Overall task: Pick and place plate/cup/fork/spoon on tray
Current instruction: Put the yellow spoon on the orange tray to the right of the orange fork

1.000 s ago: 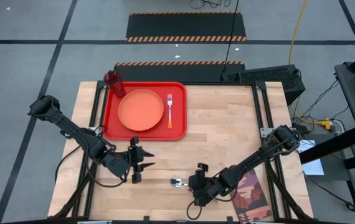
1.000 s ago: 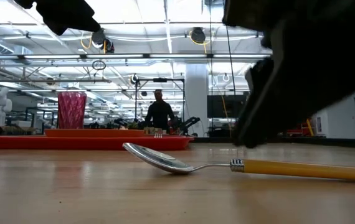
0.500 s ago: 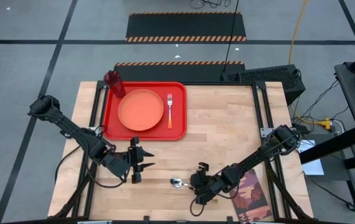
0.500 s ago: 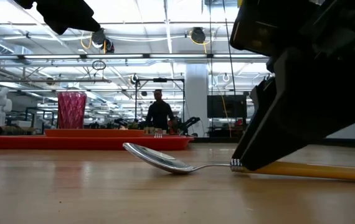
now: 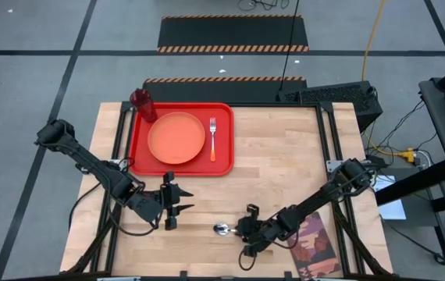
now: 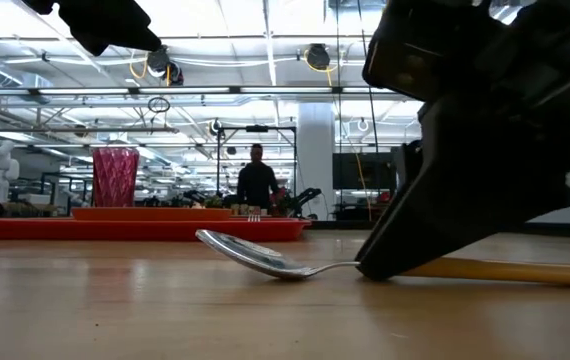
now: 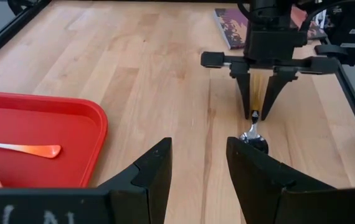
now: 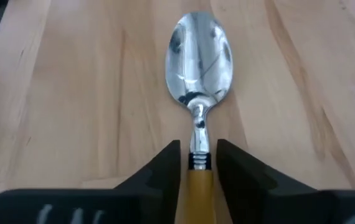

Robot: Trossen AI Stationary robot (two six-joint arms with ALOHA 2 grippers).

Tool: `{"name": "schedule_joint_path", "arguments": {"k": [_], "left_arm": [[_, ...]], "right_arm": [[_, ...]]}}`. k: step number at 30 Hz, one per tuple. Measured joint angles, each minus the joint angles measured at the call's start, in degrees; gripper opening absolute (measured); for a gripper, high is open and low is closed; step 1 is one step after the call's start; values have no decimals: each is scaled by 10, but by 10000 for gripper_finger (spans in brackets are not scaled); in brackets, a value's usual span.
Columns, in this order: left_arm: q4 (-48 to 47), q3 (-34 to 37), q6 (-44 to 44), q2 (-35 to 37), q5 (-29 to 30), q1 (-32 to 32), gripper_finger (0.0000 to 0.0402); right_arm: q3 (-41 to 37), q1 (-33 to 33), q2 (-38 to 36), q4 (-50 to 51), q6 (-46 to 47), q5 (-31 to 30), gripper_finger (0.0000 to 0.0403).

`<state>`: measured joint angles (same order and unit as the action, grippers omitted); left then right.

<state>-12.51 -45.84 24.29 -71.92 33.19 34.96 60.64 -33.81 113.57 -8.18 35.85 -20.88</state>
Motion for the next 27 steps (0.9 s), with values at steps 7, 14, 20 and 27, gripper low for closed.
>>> {"name": "schedule_joint_path", "arguments": {"k": [7, 14, 20, 27], "left_arm": [[0, 0, 0, 0, 0, 0, 157], [-1, 0, -1, 0, 0, 0, 157], [-1, 0, -1, 0, 0, 0, 157], [-1, 0, -7, 0, 0, 0, 157]], "right_arm": [[1, 11, 2, 5, 5, 12, 26], [0, 14, -2, 3, 9, 11, 30], [-2, 23, -19, -1, -21, -10, 31], [-2, 51, -29, -7, -35, -15, 29]]}}
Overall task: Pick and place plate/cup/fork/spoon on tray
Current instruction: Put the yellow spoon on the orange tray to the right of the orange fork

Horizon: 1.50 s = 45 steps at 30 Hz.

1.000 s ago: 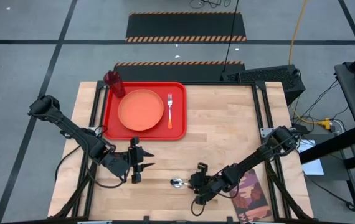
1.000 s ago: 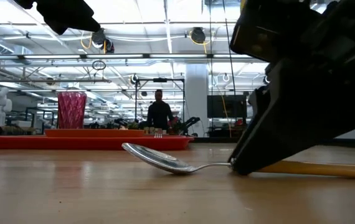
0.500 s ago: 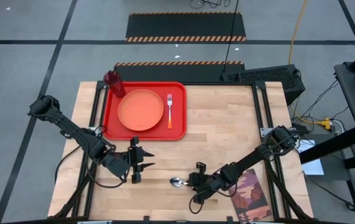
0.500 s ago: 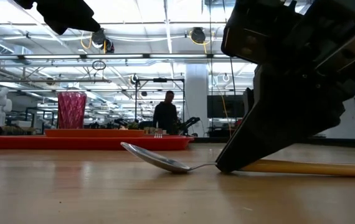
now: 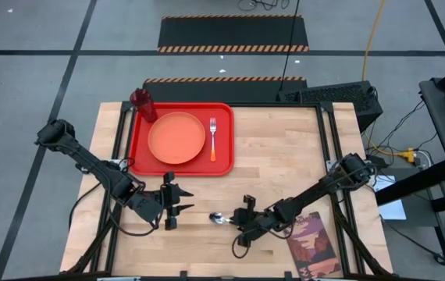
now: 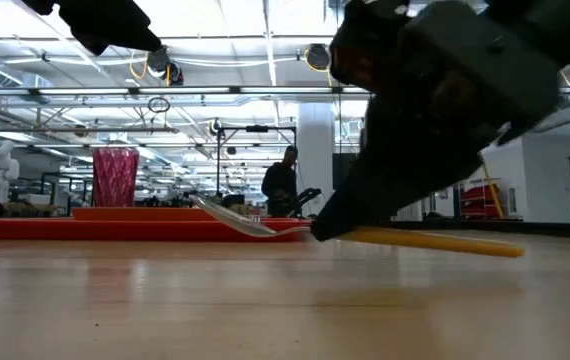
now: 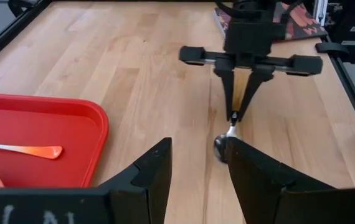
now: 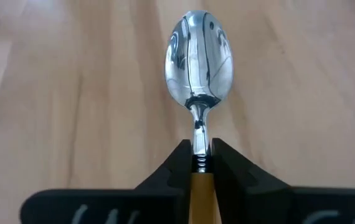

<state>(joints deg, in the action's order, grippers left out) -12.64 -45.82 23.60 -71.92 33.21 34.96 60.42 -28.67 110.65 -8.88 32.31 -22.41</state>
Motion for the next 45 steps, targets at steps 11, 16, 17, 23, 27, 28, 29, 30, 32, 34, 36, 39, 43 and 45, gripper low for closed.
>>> {"name": "schedule_joint_path", "arguments": {"k": [11, 16, 17, 23, 27, 28, 29, 30, 32, 34, 36, 39, 43, 45], "left_arm": [[0, 0, -36, 0, 7, 0, 157], [-2, 0, -74, 28, 38, 0, 157], [-5, 0, -81, 36, 44, 0, 157], [-42, 0, -100, 94, 66, -1, 157], [-55, 0, -121, 124, 81, -7, 157], [-55, 0, -127, 130, 84, -10, 157], [-55, 0, -135, 135, 86, -14, 157], [-55, 0, -141, 140, 88, -17, 157], [-56, 0, -156, 150, 89, -25, 157], [-55, 0, -169, 158, 89, -34, 157], [-56, 0, -179, 162, 89, -44, 157], [-55, 0, -194, 167, 89, -60, 157], [-53, 0, -216, 169, 89, -83, 157], [-45, 0, -233, 169, 89, -95, 157]], "right_arm": [[1, 59, 0, -74, -31, -1, 30], [1, 93, 0, -96, -22, -2, 31], [1, 99, 0, -104, -21, -2, 30], [2, 147, -10, -149, 19, -1, 32], [2, 182, -17, -187, 5, -1, 33], [2, 191, -19, -193, -1, 0, 33], [2, 199, -21, -199, -9, 0, 33], [2, 208, -23, -205, -15, 0, 33], [2, 226, -25, -219, -22, -3, 33], [2, 244, -26, -224, -34, -13, 33], [2, 262, -26, -228, -42, -28, 33], [2, 289, -27, -227, -45, -61, 33], [2, 314, -27, -224, -38, -103, 33], [2, 322, -27, -226, -27, -126, 33]]}}
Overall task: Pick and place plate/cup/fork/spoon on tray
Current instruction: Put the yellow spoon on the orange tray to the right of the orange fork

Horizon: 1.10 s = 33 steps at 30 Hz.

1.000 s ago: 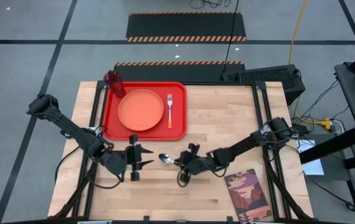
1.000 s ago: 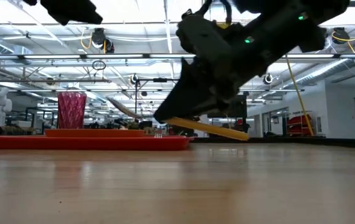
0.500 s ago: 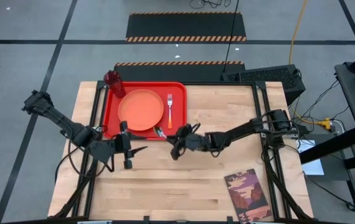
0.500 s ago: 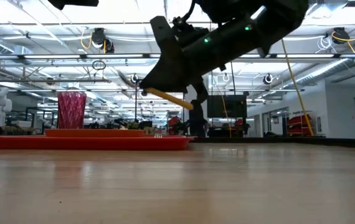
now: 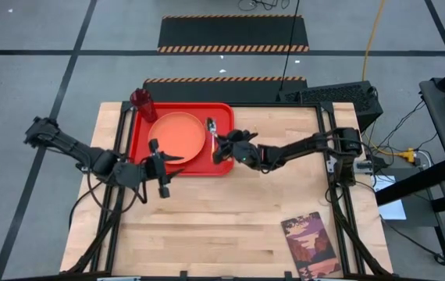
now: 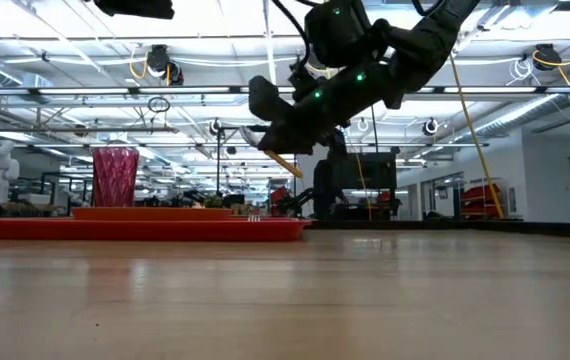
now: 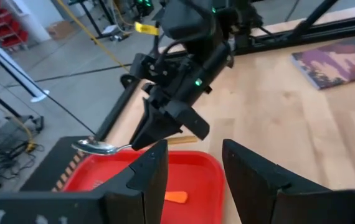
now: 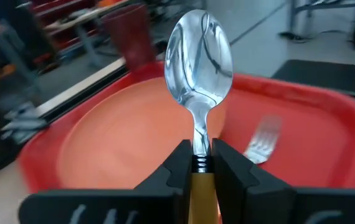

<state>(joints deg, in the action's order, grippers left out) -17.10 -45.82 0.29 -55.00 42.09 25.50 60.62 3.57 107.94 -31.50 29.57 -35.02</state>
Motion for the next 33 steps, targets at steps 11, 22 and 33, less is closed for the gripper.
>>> {"name": "schedule_joint_path", "arguments": {"k": [11, 22, 33], "left_arm": [[20, 0, -30, 0, 0, -50, 157], [20, 0, -3, 0, -16, -43, 157], [-9, 0, 60, -1, -37, -31, 157]], "right_arm": [[1, 6, 13, -18, 57, -86, 33], [30, 10, 80, -56, 74, -115, 33], [37, 17, 147, -180, 90, -82, 34]]}}
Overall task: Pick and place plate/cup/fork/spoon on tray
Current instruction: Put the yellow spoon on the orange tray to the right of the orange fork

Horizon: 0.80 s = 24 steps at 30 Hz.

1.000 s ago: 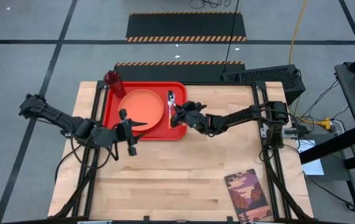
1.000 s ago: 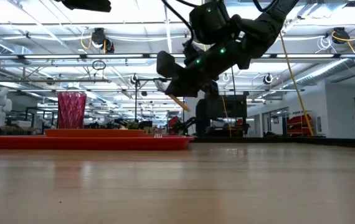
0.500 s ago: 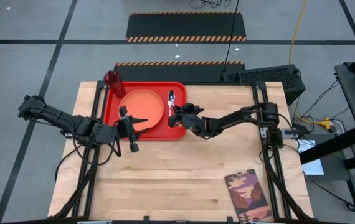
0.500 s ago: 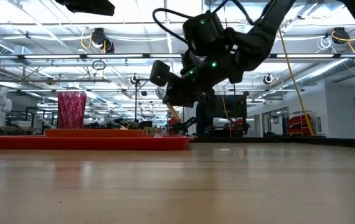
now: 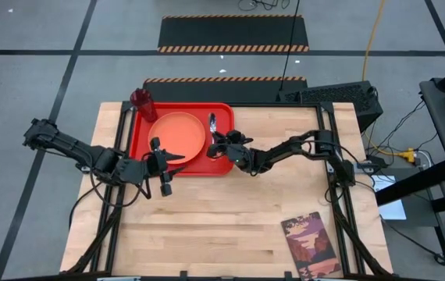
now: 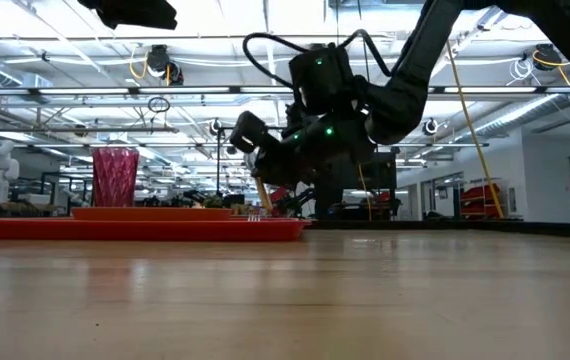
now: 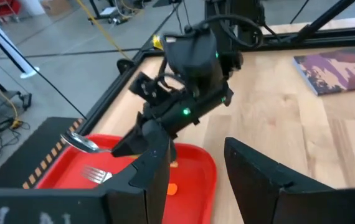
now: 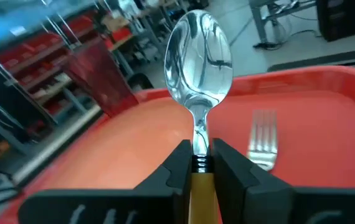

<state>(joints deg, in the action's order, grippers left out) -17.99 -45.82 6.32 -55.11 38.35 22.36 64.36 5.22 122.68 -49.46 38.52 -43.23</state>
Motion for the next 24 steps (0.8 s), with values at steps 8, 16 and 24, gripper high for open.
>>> {"name": "schedule_joint_path", "arguments": {"k": [8, 16, 24], "left_arm": [[-8, 0, 17, 0, 0, 17, 157], [-6, 0, 8, 0, 1, 17, 157], [-4, 0, 3, 0, 3, 17, 157]], "right_arm": [[1, 5, -6, -1, -20, 6, 33], [86, -12, -6, 147, -16, -33, 28], [137, 2, -6, 345, 43, -62, 28]]}}
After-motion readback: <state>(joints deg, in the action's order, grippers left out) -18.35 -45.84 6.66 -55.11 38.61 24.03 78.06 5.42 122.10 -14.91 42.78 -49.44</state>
